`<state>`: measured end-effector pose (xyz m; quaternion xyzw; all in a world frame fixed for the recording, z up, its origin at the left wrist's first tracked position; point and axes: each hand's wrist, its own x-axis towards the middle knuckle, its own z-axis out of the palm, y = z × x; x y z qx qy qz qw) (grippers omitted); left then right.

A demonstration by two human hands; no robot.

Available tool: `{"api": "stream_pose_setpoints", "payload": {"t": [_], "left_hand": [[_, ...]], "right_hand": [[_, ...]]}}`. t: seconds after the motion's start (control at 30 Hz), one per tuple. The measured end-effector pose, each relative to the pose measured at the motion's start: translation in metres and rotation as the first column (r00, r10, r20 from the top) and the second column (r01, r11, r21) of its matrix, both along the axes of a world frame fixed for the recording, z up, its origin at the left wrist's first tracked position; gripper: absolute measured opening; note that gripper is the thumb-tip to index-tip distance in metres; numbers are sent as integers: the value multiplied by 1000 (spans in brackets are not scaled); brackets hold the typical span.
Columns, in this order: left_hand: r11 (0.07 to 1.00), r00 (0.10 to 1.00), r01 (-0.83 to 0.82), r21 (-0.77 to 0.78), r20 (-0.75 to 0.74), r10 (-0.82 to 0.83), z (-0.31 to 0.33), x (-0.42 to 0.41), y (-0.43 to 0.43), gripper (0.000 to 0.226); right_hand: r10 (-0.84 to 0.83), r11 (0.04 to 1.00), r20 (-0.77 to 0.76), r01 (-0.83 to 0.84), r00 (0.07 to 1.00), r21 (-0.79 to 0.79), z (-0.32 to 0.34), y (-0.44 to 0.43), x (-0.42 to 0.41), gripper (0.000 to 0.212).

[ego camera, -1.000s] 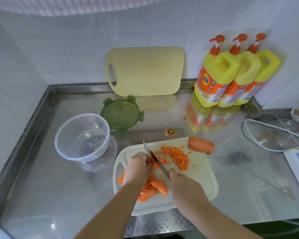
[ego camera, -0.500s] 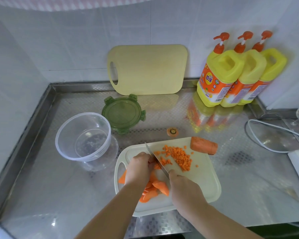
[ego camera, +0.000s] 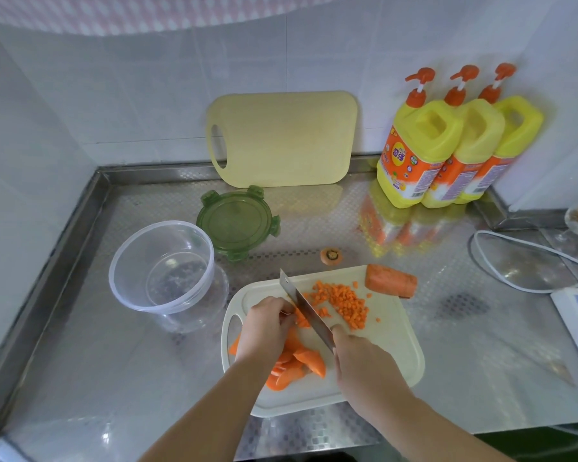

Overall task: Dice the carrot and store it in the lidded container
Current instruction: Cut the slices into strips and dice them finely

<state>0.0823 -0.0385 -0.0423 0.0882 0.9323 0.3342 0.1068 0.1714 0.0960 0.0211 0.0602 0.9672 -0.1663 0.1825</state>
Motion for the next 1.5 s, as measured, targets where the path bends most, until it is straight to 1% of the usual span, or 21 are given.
{"api": "stream_pose_setpoints", "payload": {"t": [0.13, 0.2, 0.33, 0.43, 0.57, 0.7, 0.83, 0.97, 1.03, 1.13, 1.23, 1.33, 1.4, 1.5], "left_hand": [[1000, 999, -27, 5, 21, 27, -3, -2, -1, 15], [999, 999, -23, -36, 27, 24, -3, -4, 0, 19], [993, 999, -8, -117, 50, 14, -2, -5, 2, 16], [990, 998, 8, -144, 67, 2, 0, -7, 4, 18], [987, 998, 22, -159, 68, -11, 2, -8, 6, 17], [988, 998, 31, -150, 67, -21, 2, -8, 7, 18], [991, 997, 18, -132, 77, -8, 0, -8, 6, 16], [992, 997, 18, -127, 79, -8, -1, -8, 6, 14], [991, 997, 22, -131, 73, -12, -1, -8, 6, 15], [989, 997, 46, -138, 69, -36, -1, -7, 5, 16], [989, 993, 89, -118, 93, -79, -1, -6, 6, 18], [989, 988, 115, -95, 115, -104, -2, -4, 6, 18], [996, 988, 84, -40, 136, -78, -1, -3, 5, 20], [997, 985, -18, 69, 171, 6, 0, -4, -1, 18]], "right_hand": [[-5, 1000, 3, 5, 1000, 27, 1, -1, 2, 26], [8, 999, 5, -8, 1000, 32, 0, -2, 3, 28], [23, 999, 13, -23, 1000, 42, -2, -3, 5, 27], [21, 998, 25, -22, 999, 52, -6, -4, 5, 29], [22, 997, 50, -26, 999, 77, -9, -6, 3, 36], [28, 996, 80, -34, 996, 82, -10, -8, 1, 31], [23, 997, 76, -29, 997, 70, -9, -8, -4, 33], [45, 994, 100, -54, 994, 91, -8, -10, -6, 36], [42, 995, 95, -50, 995, 81, -8, -9, -7, 34], [4, 1000, 85, -6, 996, 22, -12, -2, -6, 32], [-70, 997, 60, 72, 996, -37, -18, 6, -5, 33], [-102, 994, 22, 103, 994, -39, -20, 17, 0, 34], [-86, 996, 5, 86, 996, -38, -17, 24, 4, 32], [-39, 999, -28, 39, 999, -22, -12, 28, 7, 31]]}}
